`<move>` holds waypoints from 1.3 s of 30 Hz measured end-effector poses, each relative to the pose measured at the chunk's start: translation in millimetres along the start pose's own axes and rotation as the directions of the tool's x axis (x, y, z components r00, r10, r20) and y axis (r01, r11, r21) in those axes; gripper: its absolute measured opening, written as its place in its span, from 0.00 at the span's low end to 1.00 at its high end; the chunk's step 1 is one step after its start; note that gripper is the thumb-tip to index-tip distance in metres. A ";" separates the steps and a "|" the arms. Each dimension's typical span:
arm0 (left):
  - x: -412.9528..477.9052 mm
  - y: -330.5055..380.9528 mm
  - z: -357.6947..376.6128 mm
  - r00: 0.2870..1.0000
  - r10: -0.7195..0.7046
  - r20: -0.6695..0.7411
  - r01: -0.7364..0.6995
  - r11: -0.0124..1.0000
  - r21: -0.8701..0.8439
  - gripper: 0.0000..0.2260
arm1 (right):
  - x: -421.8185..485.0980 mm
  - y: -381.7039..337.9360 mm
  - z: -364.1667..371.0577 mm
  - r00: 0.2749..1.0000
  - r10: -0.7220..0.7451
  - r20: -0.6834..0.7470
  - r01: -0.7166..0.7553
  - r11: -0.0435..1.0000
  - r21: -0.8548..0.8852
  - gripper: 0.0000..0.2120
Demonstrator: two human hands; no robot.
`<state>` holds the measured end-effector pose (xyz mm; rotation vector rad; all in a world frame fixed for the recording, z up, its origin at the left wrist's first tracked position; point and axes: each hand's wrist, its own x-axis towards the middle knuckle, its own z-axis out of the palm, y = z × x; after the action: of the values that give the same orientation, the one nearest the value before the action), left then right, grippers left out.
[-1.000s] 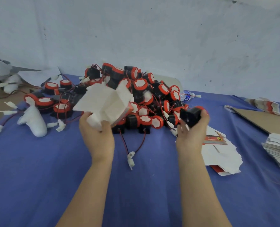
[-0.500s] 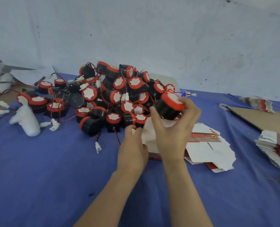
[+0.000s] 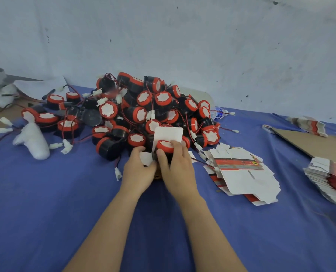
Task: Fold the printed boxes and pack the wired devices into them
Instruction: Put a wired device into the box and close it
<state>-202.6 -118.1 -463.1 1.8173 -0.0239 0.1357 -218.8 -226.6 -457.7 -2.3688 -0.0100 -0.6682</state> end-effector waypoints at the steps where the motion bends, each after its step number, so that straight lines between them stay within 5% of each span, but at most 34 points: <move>1: 1.3 0.2 -1.2 0.999 -0.033 -0.008 0.033 0.999 -0.034 0.18 | -0.2 1.8 -1.4 1.000 0.008 0.028 -0.008 1.000 -0.003 0.23; 7: 0.1 1.2 3.2 0.995 -0.010 -0.103 0.007 1.000 -0.029 0.21 | 1.6 6.0 -11.1 0.995 0.023 0.100 -0.003 0.981 -0.192 0.16; 10: -2.0 1.2 8.8 0.992 -0.071 -0.099 0.053 0.983 -0.175 0.23 | 1.5 6.1 -12.0 0.992 0.048 0.119 -0.012 0.959 -0.284 0.13; 15: -6.6 -0.1 20.1 0.999 -0.009 -0.046 0.004 0.995 -0.095 0.14 | 3.7 6.2 -22.0 0.981 0.106 0.163 -0.048 0.944 -0.328 0.17; 18: -8.5 -0.2 19.1 0.996 0.004 -0.094 -0.004 1.000 0.001 0.17 | 3.5 6.9 -29.1 0.982 0.090 0.167 -0.070 0.990 -0.126 0.18; 20: -9.8 0.7 19.0 0.994 0.035 -0.103 -0.026 0.996 0.088 0.17 | 7.2 7.3 -37.4 0.990 0.124 -0.063 -0.124 0.992 0.012 0.17; 23: -10.9 4.3 18.7 0.993 0.082 -0.089 -0.069 0.988 0.135 0.19 | 13.3 22.6 -59.7 0.838 0.323 -0.441 -0.359 0.934 0.003 0.14; 26: -10.8 7.0 15.5 0.993 0.104 -0.057 -0.093 0.980 0.176 0.29 | 15.8 38.0 -67.9 0.807 0.518 -0.283 -0.519 0.851 0.078 0.18; 33: -7.0 7.2 8.5 0.991 0.110 0.075 -0.124 0.966 0.225 0.34 | 15.0 15.1 -53.2 0.895 0.318 -0.314 -0.173 0.894 0.413 0.08; 36: -5.3 6.6 7.4 0.992 0.096 0.083 -0.111 0.972 0.206 0.35 | 12.5 7.9 -44.4 0.908 0.355 -0.222 -0.170 0.796 0.581 0.12; 39: -5.2 5.6 7.0 0.993 0.085 0.076 -0.099 0.975 0.197 0.35 | 10.9 9.7 -41.0 0.913 0.353 -0.205 -0.191 0.813 0.550 0.09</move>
<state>-207.6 -126.6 -459.9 2.0226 -0.1466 0.1470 -226.5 -260.8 -432.0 -1.6838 0.2523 -0.7608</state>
